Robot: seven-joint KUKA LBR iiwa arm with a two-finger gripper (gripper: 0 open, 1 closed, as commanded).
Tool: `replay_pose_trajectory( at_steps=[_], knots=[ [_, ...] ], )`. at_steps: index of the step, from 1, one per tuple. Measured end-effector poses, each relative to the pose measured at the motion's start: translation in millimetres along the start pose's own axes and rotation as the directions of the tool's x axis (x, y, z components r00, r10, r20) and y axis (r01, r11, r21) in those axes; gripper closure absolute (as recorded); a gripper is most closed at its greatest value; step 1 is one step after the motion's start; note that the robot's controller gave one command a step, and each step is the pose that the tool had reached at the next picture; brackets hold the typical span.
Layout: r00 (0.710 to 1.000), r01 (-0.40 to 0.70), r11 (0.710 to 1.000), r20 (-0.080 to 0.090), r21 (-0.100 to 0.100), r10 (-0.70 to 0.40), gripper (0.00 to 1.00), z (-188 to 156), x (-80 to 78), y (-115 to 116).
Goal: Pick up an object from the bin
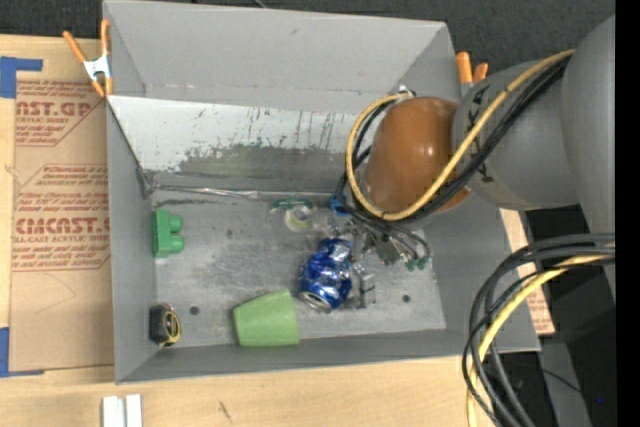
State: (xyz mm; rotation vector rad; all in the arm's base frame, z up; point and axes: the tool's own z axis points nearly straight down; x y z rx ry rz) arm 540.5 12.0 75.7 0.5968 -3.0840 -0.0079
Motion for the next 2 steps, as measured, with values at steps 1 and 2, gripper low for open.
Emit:
replay_pose_trajectory(
  at_steps=[1,2],
  knots=[
    [1.000,-0.007,1.000,0.000,0.005,0.007,1.00,-2.2,0.3,-5.5],
    [0.998,-0.069,0.998,0.011,0.008,0.069,1.00,-220.2,20.2,11.2]
  ],
)
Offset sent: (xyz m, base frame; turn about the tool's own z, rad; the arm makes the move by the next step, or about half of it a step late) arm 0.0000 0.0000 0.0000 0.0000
